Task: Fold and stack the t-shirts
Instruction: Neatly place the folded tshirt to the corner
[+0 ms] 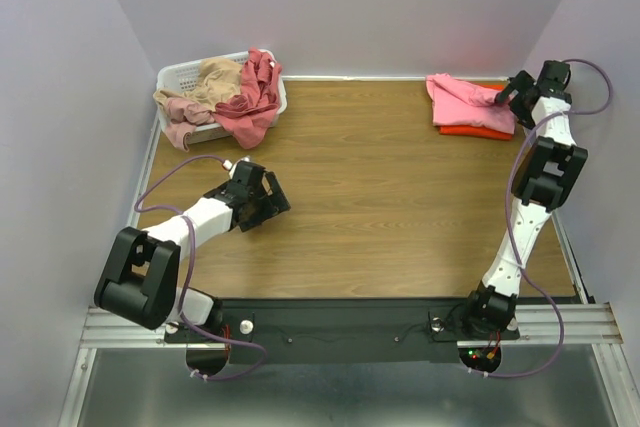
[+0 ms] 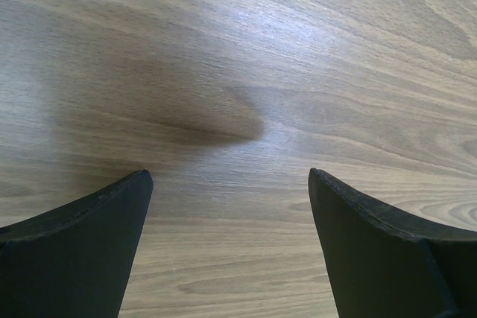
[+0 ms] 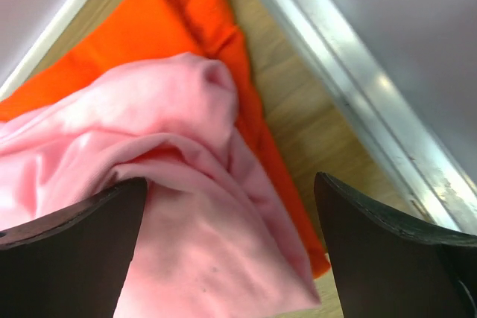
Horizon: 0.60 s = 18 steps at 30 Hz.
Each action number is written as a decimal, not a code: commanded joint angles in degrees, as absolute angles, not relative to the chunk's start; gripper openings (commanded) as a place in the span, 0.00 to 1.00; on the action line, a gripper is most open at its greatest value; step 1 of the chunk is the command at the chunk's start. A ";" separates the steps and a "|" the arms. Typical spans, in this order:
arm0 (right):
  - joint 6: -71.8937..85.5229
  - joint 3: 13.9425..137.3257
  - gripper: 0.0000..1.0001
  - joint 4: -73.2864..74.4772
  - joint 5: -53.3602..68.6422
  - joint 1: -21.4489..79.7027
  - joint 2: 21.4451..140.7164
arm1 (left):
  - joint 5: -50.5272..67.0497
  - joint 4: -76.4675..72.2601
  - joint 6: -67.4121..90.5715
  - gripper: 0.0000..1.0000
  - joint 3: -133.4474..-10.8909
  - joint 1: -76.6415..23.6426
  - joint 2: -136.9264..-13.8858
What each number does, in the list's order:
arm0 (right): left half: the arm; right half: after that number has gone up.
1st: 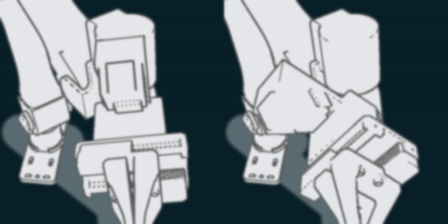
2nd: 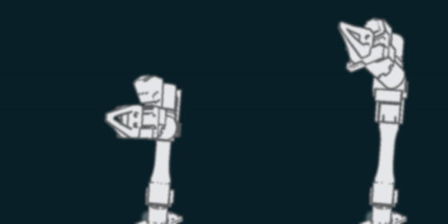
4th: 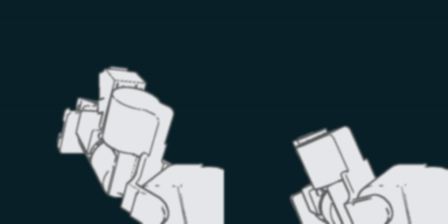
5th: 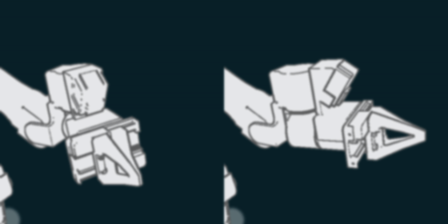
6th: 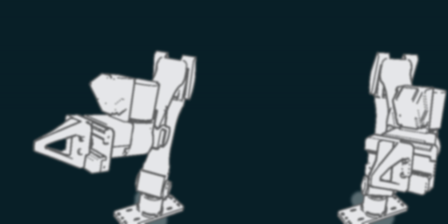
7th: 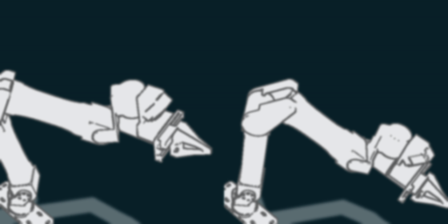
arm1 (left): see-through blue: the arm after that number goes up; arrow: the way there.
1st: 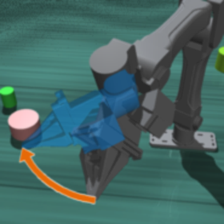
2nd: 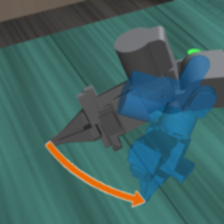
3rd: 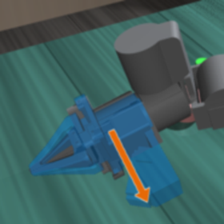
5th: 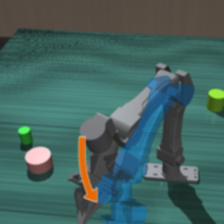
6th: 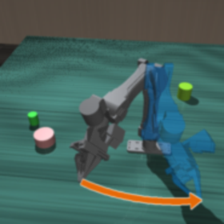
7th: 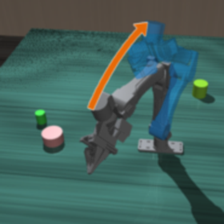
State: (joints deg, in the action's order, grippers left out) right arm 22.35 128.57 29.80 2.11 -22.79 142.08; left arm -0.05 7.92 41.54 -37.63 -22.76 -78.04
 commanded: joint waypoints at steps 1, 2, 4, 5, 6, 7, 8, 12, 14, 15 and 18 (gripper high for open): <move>22.59 129.82 1.00 29.18 10.11 -24.43 138.43 | 2.02 6.24 40.87 0.98 -39.90 -22.85 -79.01; 22.41 129.47 1.00 29.09 8.63 -24.43 137.21 | 2.20 6.15 40.87 0.98 -39.90 -22.85 -79.01; 22.15 128.24 1.00 29.00 6.34 -24.43 135.97 | 2.11 6.15 40.96 0.98 -39.73 -22.85 -78.93; 21.80 127.97 1.00 29.18 5.46 -24.43 135.36 | 2.02 6.07 40.96 0.98 -39.64 -22.85 -78.84; 21.71 127.62 1.00 29.09 3.01 -24.43 134.83 | 2.02 6.06 40.96 0.98 -39.64 -22.85 -78.66; 21.62 126.75 1.00 29.00 1.86 -24.43 133.78 | 2.02 6.15 40.96 0.98 -39.64 -22.85 -78.58; 21.10 126.30 1.00 29.09 0.37 -24.43 133.16 | 2.20 6.07 40.96 0.98 -39.55 -22.85 -78.40; 19.08 123.58 1.00 29.00 -3.60 -24.43 129.82 | 2.02 6.06 40.96 0.98 -39.55 -22.85 -77.78; 18.20 122.70 1.00 29.09 -4.74 -24.43 127.46 | 2.02 6.06 40.87 0.98 -39.38 -22.85 -77.52; 17.24 121.74 1.00 29.09 -4.22 -24.43 126.83 | 2.02 6.06 40.87 0.98 -39.46 -22.85 -77.26; 15.21 119.63 1.00 29.09 1.90 -24.17 124.72 | 2.02 5.98 40.87 0.98 -39.46 -22.85 -77.26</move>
State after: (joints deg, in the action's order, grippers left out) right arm 18.44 121.27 30.33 -0.95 -23.88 129.43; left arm 1.93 6.79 41.41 -38.02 -22.76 -78.70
